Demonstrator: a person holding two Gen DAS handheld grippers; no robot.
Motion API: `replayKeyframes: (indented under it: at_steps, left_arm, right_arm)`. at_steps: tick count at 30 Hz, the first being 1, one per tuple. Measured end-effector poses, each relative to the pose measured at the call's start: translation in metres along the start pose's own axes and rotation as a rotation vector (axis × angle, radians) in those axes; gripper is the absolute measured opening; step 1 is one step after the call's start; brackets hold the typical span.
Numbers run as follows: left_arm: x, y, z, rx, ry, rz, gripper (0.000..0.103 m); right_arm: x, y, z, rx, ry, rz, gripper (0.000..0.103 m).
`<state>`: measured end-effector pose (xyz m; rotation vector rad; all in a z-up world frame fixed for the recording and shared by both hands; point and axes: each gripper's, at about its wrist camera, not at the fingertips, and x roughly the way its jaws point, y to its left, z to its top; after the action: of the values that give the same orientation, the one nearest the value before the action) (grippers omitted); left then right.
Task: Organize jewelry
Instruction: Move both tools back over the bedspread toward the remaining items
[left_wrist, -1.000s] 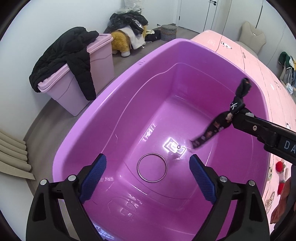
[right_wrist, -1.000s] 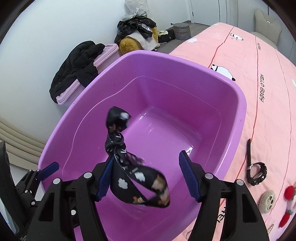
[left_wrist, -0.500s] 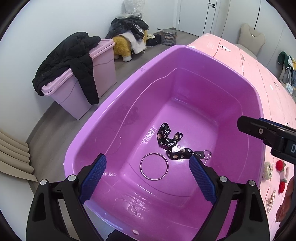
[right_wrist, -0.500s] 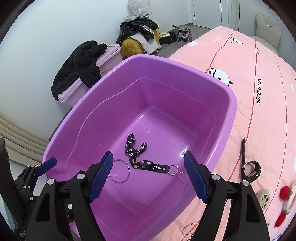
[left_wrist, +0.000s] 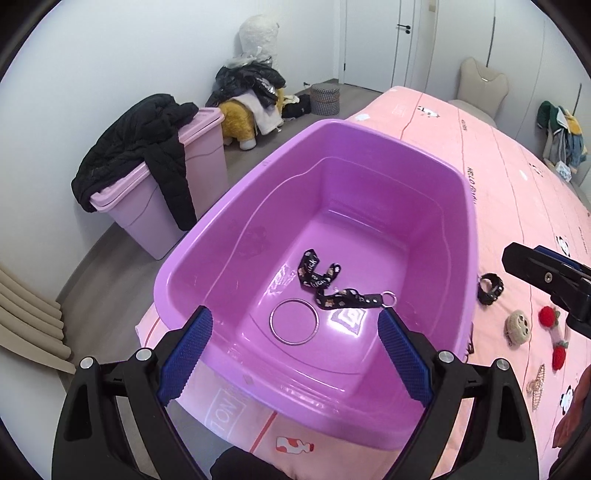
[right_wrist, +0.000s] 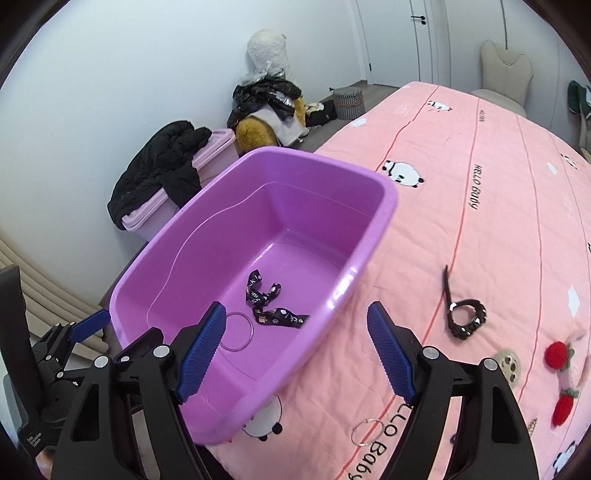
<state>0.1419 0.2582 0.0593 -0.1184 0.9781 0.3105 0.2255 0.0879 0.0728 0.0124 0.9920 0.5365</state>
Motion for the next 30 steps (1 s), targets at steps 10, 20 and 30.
replayKeyframes:
  at_steps: [10, 20, 30]
  left_arm:
    - [-0.047, -0.062, -0.036, 0.096, -0.054, -0.111, 0.089]
    - [-0.058, -0.160, -0.091, 0.247, -0.036, -0.239, 0.089]
    - [-0.037, -0.217, -0.145, 0.316, 0.020, -0.278, 0.090]
  right_arm:
    - [-0.072, -0.059, -0.079, 0.111, -0.094, -0.090, 0.075]
    - [-0.129, -0.153, -0.186, 0.297, -0.102, -0.244, 0.075]
    - [-0.159, -0.222, -0.284, 0.460, -0.084, -0.352, 0.075]
